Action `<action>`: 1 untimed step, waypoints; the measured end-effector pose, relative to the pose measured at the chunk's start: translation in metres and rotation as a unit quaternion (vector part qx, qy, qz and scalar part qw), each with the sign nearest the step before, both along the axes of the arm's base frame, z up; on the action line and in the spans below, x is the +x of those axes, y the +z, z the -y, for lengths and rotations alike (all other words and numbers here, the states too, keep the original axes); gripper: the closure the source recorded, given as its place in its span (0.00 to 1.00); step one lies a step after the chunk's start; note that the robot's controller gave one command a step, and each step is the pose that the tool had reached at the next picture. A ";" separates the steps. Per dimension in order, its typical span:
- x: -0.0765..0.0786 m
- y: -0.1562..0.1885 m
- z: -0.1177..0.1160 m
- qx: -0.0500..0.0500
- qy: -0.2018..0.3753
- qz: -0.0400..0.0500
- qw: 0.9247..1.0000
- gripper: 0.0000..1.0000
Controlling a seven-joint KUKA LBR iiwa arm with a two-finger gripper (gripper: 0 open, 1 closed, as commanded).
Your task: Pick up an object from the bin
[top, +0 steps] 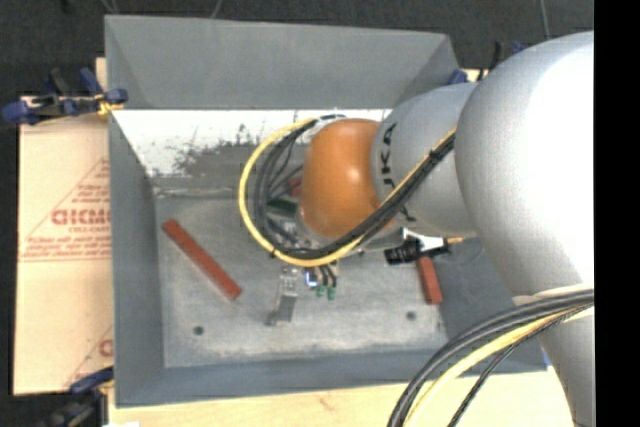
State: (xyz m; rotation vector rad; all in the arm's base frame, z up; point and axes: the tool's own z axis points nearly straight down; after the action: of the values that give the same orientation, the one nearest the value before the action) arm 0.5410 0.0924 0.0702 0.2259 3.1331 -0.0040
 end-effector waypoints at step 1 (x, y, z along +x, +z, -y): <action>0.002 0.001 -0.126 0.004 -0.032 0.002 0.999 0.00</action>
Offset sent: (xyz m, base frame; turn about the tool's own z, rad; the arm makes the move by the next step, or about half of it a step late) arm 0.0020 0.1208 -0.0002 0.0724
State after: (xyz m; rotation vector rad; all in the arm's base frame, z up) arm 0.5433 0.2182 0.0709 0.3263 3.1211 0.0093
